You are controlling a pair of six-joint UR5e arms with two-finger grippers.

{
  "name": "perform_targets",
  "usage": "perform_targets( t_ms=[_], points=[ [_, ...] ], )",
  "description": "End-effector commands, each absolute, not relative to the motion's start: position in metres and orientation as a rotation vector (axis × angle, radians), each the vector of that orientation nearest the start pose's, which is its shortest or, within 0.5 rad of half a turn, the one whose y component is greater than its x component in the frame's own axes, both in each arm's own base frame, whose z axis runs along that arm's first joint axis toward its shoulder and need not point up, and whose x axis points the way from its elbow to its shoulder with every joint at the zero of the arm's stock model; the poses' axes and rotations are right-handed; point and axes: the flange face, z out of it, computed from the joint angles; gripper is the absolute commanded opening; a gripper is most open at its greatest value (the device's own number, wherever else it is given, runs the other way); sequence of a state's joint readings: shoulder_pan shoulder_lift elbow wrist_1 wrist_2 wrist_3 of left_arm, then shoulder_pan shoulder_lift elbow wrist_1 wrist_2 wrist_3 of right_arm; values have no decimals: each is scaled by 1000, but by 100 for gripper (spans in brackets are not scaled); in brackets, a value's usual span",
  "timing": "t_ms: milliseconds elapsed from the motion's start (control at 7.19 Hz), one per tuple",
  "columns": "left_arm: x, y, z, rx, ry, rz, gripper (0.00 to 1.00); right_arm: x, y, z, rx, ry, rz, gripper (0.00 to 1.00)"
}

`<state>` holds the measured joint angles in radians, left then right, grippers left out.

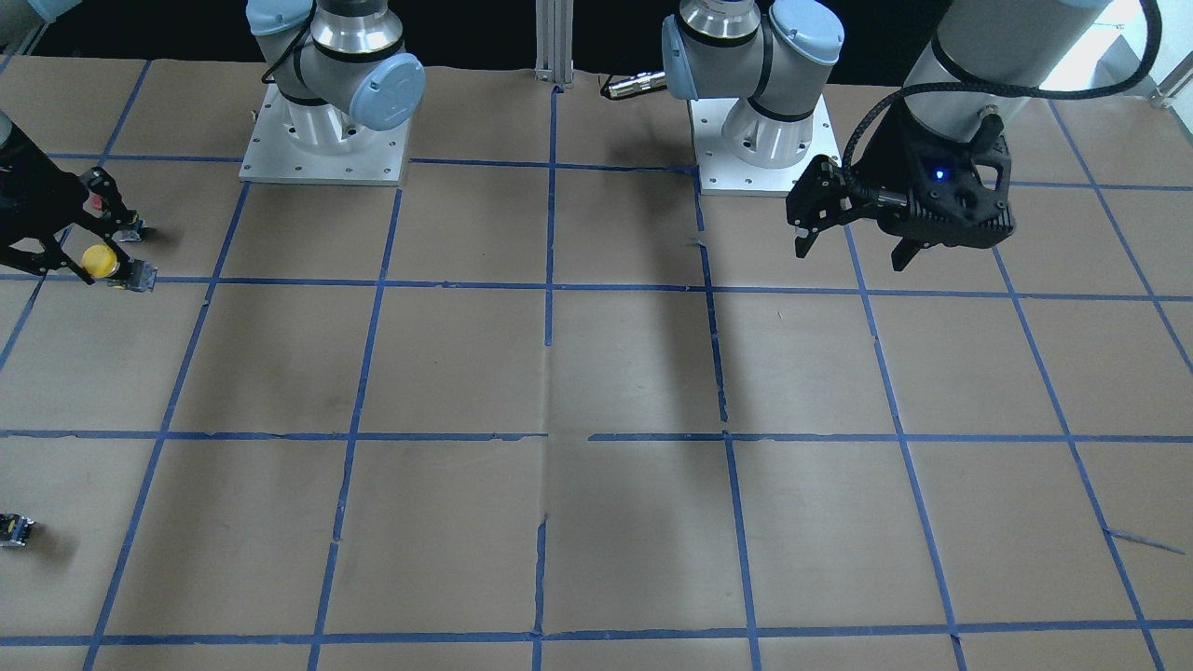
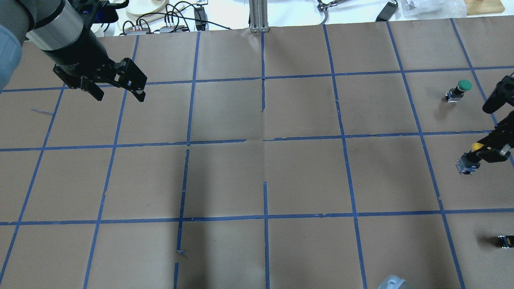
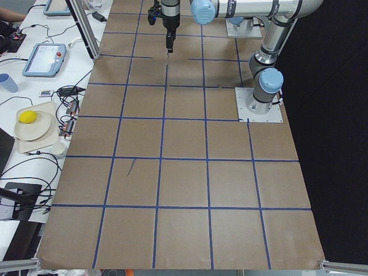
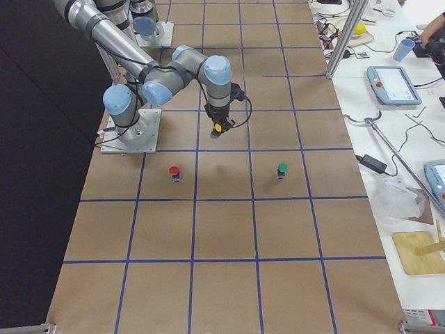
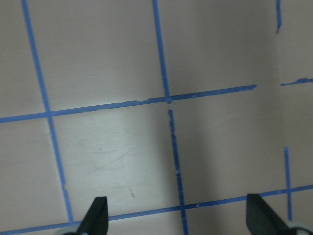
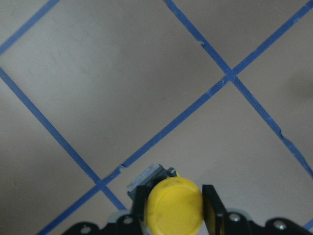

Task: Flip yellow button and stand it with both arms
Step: 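Stand the button upright with the right gripper while the left gripper withdraws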

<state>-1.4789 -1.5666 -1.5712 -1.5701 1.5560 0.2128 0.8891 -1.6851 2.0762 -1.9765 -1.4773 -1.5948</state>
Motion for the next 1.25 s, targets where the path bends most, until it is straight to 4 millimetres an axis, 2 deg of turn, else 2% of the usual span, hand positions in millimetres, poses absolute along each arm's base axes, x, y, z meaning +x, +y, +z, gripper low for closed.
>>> perform_targets(
  t_ms=[0,139,278,557,696,835,974,1113],
  points=[
    [-90,-507,486,195,3130,-4,100,-178,-422,312,-1931,2570,-192,5],
    [-94,-507,487,202,3136,-10,100,-188,-431,298,-2148,2409,-181,5],
    [-91,-506,490,197,3126,-17,100,-205,-425,295,-2280,2289,-171,6],
    [-91,-510,492,203,3118,-59,100,-227,-418,295,-2624,1923,-216,6],
    [-91,-512,495,203,3113,-89,100,-230,-420,282,-2854,1521,-223,6],
    [-90,-514,490,197,3109,-98,100,-240,-421,261,-2848,1419,-314,7],
    [-91,-513,492,200,3108,-105,100,-252,-419,252,-2842,1422,-415,7],
    [-90,-514,495,197,3107,-117,100,-261,-414,250,-2883,1340,-439,7]
  ],
)
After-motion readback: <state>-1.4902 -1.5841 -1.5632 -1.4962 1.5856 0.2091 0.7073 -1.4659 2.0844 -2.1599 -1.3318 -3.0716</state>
